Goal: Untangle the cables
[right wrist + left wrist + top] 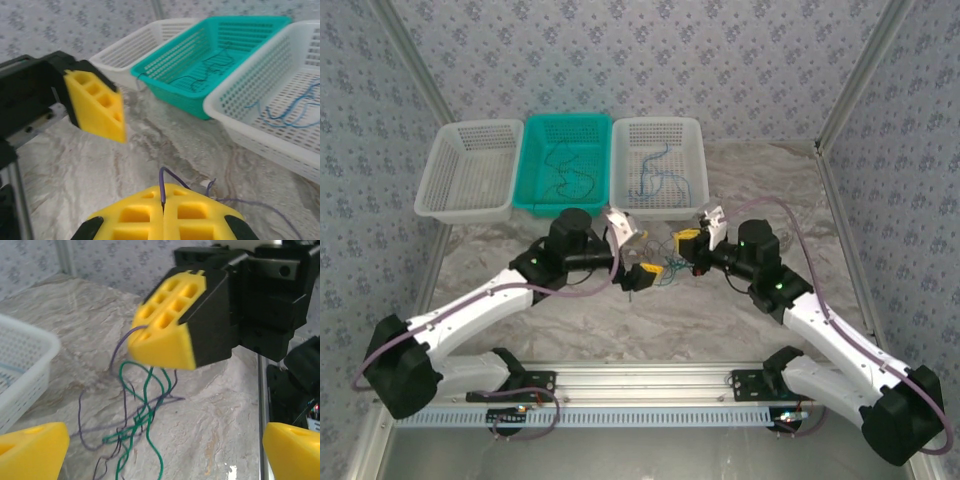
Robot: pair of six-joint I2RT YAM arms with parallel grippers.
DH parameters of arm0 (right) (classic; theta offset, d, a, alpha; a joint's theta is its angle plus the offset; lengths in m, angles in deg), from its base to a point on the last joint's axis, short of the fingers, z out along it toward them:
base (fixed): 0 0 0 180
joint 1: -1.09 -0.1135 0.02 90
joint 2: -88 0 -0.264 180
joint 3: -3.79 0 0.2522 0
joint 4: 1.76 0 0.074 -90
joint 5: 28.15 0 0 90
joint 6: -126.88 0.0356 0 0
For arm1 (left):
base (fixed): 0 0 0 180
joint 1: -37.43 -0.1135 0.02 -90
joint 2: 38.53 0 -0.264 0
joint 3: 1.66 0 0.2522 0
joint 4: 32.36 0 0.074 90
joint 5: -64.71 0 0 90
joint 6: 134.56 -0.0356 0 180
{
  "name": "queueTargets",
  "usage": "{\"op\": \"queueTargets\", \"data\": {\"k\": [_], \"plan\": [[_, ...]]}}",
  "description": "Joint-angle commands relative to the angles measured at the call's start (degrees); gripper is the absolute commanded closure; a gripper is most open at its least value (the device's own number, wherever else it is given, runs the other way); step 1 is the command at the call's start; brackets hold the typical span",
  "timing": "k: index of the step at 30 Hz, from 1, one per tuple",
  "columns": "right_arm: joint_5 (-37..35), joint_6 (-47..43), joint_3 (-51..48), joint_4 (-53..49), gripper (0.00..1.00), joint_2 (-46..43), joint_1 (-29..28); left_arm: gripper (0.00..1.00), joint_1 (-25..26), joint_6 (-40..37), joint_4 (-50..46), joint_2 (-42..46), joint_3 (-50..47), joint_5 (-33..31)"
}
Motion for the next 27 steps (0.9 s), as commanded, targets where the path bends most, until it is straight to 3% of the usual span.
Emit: {"op": "queueTargets", "data": {"k": [1,7,10,13,15,18,27], "plan": [[5.2,-1.9,1.8,-0.2,1.00,-0.6,-0.7,0.01,0.3,-5.9,9.5,-1.6,-0.4,-2.5],[10.2,-2.8,1.0,1.5,1.00,-1.0,-3.0,0.05,0.3,-4.1,16.1,-5.2,-1.2,-4.5],[10.3,-3.7,1.0,1.8,1.00,-1.0,-3.9,0.28,0.3,-3.5,17.4,-6.8,-0.8,-4.1],[9.3,-3.7,1.0,1.8,1.00,-1.0,-4.0,0.61,0.4,-3.4,17.5,-7.6,-0.3,-4.2],[9.2,-3.6,1.0,1.9,1.00,-1.1,-4.0,0.76,0.4,-3.2,17.9,-7.9,-0.6,-5.0],[8.9,-3.3,1.0,2.0,1.00,-1.2,-4.2,0.76,0.4,-3.1,18.0,-8.2,-1.0,-6.0],[7.9,-2.9,0.2,2.8,1.00,-4.1,-4.2,0.61,0.4,-3.8,21.0,-8.7,-4.1,-9.3]]}}
